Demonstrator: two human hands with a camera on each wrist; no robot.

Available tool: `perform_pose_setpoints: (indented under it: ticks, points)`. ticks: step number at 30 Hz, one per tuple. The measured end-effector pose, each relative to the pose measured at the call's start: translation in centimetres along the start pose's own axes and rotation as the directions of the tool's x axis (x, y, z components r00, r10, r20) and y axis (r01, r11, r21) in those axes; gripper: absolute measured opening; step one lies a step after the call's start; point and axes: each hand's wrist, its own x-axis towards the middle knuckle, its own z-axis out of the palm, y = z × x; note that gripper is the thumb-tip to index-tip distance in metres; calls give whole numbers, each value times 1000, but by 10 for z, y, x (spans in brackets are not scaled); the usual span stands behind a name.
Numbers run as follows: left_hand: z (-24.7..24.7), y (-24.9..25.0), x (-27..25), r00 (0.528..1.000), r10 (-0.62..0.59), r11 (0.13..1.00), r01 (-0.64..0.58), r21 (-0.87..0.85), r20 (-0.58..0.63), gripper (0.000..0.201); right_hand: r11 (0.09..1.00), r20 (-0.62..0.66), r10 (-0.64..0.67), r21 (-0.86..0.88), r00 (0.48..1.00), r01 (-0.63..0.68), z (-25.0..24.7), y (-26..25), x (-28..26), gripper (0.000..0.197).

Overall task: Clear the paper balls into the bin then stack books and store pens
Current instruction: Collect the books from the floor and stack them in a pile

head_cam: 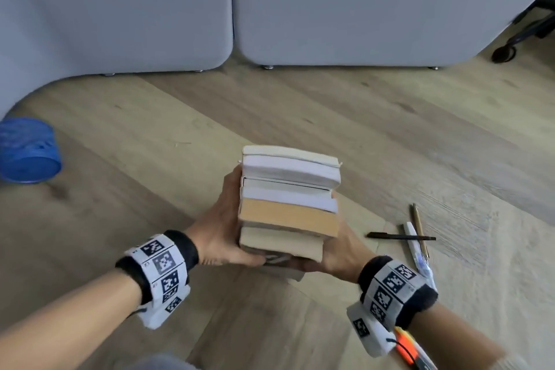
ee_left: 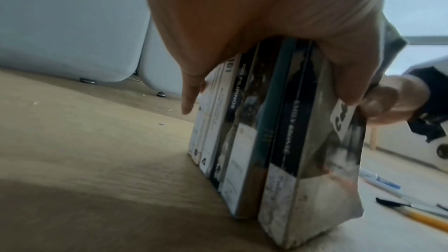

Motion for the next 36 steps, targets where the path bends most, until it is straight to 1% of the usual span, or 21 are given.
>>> perform_pose_setpoints:
  ticks: [3,5,7,8,10,11,13,14,15,17,18,19,21,23,25,27,29,31,33,34,36]
  points:
    - [-3,3,0,999,32,999,-31,34,-23,137,998,-19,-19,-55,1000,18,0,-4,-1,118]
    - [-6,8,1,998,26,999,-25,24,-50,134,1000,-42,-6,-25,999,5,-4,-7,0,118]
    - [-13,16,3,999,3,997,-7,-79,-45,125,996,-35,69,51,997,-67,-16,-16,5,110]
    - [-16,19,6,1000,-14,984,10,-176,-19,114,985,-12,114,134,993,-111,-21,-20,9,100]
    - [-14,31,6,993,-101,923,116,-367,60,82,912,23,207,357,978,-202,-19,-28,11,75]
    - [-12,35,5,981,-169,894,195,-405,98,74,854,13,281,452,960,-256,-16,-30,9,64]
    - [-4,41,0,945,-285,887,323,-329,159,67,773,13,404,529,914,-349,-5,-30,0,55]
    - [1,38,-1,938,-319,913,343,-223,135,62,782,14,446,481,895,-397,0,-28,-4,54]
    - [6,31,0,941,-334,938,338,-77,59,58,821,-19,477,367,879,-437,3,-22,-9,57]
    - [11,21,7,953,-277,929,298,218,-124,66,859,-170,512,87,842,-505,3,-6,-16,56]
    - [13,19,11,956,-250,918,285,276,-155,71,837,-284,522,-12,804,-547,0,2,-21,56]
    - [13,19,15,953,-264,913,296,281,-149,72,803,-392,523,-72,757,-592,-5,10,-27,51]
    - [10,19,19,940,-324,921,339,192,-103,62,716,-564,515,-131,645,-686,-22,29,-43,34]
    - [7,13,19,937,-333,936,342,86,-102,58,580,-631,549,-185,548,-793,-40,48,-59,27]
    - [7,2,19,922,-357,933,359,-13,-153,59,451,-634,596,-245,493,-859,-49,63,-71,28]
    - [3,-16,22,878,-412,909,415,-38,-243,54,415,-650,590,-266,480,-870,-50,70,-72,25]
    - [-5,-40,30,840,-433,889,458,2,-327,66,407,-662,578,-274,478,-871,-50,75,-69,19]
    - [-12,-57,40,840,-403,868,477,140,-364,58,361,-654,593,-306,470,-881,-50,78,-69,16]
    - [-20,-70,53,841,-371,822,494,283,-393,29,346,-659,590,-315,466,-884,-50,84,-69,18]
    - [-23,-74,61,846,-352,810,490,322,-400,22,364,-671,579,-297,464,-883,-49,86,-70,17]
    - [-30,-79,79,846,-337,786,494,371,-412,29,367,-670,565,-318,481,-874,-47,94,-73,17]
